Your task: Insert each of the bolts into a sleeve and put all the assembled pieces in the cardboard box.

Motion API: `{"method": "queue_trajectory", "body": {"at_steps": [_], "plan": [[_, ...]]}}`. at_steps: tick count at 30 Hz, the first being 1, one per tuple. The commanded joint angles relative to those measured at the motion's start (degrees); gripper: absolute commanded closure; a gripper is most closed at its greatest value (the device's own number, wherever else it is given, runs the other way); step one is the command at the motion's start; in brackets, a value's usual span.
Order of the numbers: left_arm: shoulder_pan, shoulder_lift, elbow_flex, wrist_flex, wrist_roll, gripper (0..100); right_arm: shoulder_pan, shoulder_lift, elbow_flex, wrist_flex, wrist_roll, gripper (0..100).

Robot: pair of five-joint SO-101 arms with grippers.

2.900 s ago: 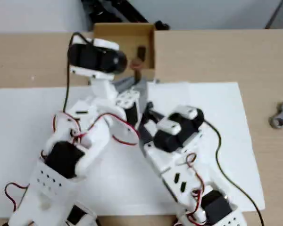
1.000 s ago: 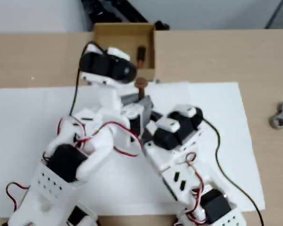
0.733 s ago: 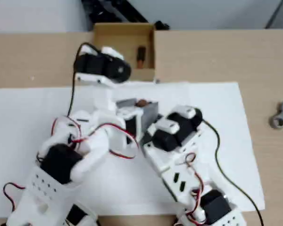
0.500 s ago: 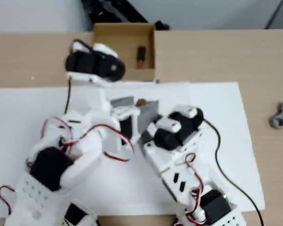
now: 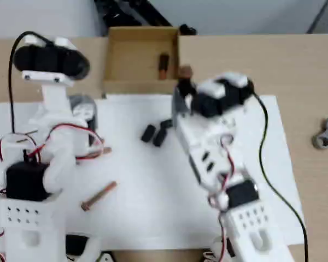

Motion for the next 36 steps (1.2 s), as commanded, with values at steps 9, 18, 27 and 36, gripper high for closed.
{"method": "queue_trajectory", "body": {"at_steps": [9, 18, 27, 36], "plan": [[-4.7, -0.7, 2.9, 5.0, -1.0, 99, 1.0, 38.3, -21.3, -19.6, -0.5, 96.9], [-5.0, -0.7, 2.9, 8.9, -1.0, 99, 3.0, 69.5, -46.9, -22.9, -0.5, 97.2], [-5.0, -0.7, 2.9, 9.2, -1.0, 99, 4.3, 90.9, -64.1, -22.7, -0.5, 96.9], [-5.0, -0.3, 2.9, 10.2, -0.5, 99, 4.5, 92.7, -65.1, -18.6, -0.6, 92.1]]}}
